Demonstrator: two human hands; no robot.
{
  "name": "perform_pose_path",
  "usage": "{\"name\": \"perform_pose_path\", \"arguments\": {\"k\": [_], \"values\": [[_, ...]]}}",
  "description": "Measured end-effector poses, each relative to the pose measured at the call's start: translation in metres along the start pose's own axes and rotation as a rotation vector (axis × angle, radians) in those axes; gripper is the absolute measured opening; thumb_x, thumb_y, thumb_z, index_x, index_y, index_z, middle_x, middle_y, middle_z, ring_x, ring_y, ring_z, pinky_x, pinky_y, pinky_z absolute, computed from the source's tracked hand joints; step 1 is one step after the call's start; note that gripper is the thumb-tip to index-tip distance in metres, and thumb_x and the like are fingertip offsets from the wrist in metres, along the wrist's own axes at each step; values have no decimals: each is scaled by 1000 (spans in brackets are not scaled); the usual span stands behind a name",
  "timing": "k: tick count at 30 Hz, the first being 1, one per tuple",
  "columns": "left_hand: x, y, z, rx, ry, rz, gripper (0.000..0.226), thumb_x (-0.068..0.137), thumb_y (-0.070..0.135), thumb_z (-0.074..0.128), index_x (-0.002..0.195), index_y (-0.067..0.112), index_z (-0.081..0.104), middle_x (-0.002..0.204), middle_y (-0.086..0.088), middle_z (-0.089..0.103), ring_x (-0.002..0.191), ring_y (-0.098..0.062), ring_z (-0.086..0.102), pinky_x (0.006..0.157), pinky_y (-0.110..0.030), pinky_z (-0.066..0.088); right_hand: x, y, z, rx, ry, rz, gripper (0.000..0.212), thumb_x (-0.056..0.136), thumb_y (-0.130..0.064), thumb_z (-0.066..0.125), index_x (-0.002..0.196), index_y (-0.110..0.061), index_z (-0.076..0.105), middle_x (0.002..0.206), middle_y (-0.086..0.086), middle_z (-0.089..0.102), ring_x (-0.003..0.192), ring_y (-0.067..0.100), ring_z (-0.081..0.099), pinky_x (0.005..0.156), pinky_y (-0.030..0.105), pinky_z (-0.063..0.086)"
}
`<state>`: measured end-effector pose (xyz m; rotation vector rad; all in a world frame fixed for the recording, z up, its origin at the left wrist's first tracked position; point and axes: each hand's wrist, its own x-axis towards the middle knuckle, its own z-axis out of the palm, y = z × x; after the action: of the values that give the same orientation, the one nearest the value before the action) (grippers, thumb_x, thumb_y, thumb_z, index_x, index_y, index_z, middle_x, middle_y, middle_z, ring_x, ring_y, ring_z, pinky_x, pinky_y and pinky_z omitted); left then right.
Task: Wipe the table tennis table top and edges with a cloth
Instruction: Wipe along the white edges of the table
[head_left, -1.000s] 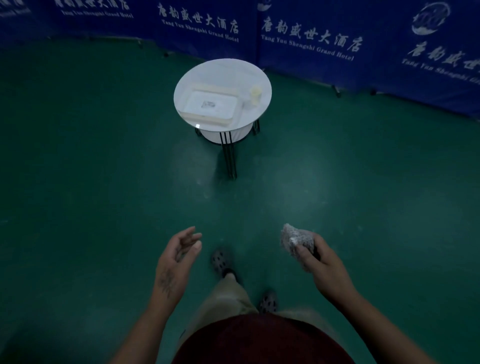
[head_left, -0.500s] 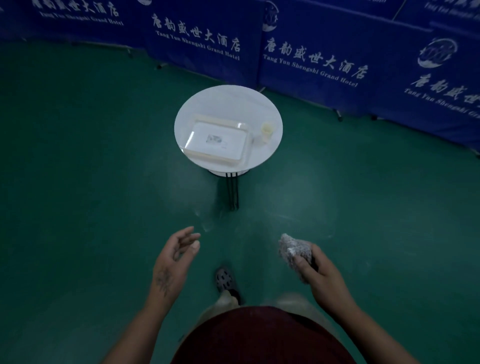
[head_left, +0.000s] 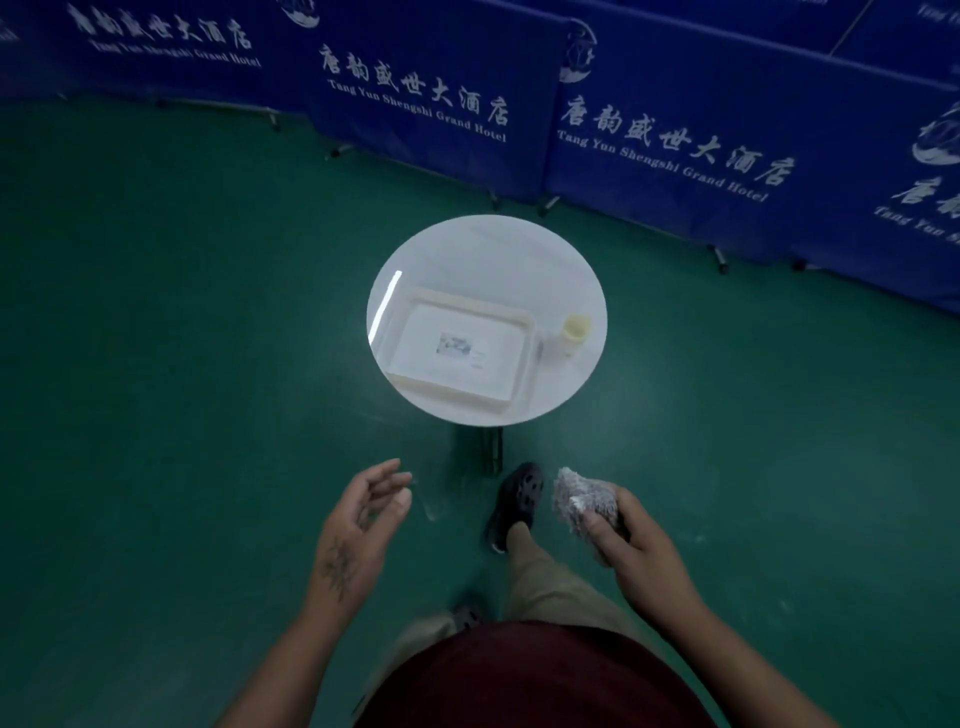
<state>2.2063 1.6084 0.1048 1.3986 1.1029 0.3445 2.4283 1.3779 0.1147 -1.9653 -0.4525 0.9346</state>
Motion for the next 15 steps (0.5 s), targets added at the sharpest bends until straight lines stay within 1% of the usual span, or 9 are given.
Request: {"name": "perform_pose_path", "arguments": {"k": [1,3,5,8,11,13,15], "values": [[13,6,3,-10,10,-9,32,103,17,72,133,27,67,123,8,77,120,-8,70,111,-43,54,19,-5,-2,-10,-13,2,29,105,-24,65,125,-45,63,116,-30,73,109,-5,68,95,25,51],[36,21,10,-31,42,-19,36,98,29,75,133,28,67,125,7,77,121,-9,70,109,-41,53,56,-17,-9,-31,-41,4,29,105,-27,65,124,-49,62,115,-32,72,107,-7,68,92,23,51],[56,37,17,-31,64,-29,44,91,36,72,134,29,67,126,6,76,122,-10,70,108,-40,53,92,-29,-17,-51,-56,13,26,105,-31,65,120,-52,61,112,-31,73,105,-8,68,90,25,52],[83,57,28,-8,77,-41,43,90,40,72,133,34,67,126,10,76,121,-8,70,105,-36,54,142,-47,-27,-99,-75,30,24,105,-36,65,115,-57,58,108,-30,72,101,-12,65,86,27,51],[107,74,38,2,117,-57,41,91,43,72,132,39,67,126,13,76,120,-5,69,102,-31,53,187,-59,-33,-166,-145,26,24,106,-38,63,112,-60,54,112,-29,69,100,-17,62,81,24,48],[119,84,44,-1,146,-58,40,92,42,71,131,40,67,126,14,75,120,-5,69,100,-27,52,212,-64,-32,-211,-201,19,21,106,-41,62,114,-58,54,114,-30,67,101,-17,61,80,20,46],[129,90,47,-6,173,-63,40,91,41,71,131,39,67,127,14,75,120,-5,69,100,-26,52,237,-68,-30,-234,-241,7,19,106,-42,63,122,-49,56,118,-28,66,106,-13,60,83,23,46]]}}
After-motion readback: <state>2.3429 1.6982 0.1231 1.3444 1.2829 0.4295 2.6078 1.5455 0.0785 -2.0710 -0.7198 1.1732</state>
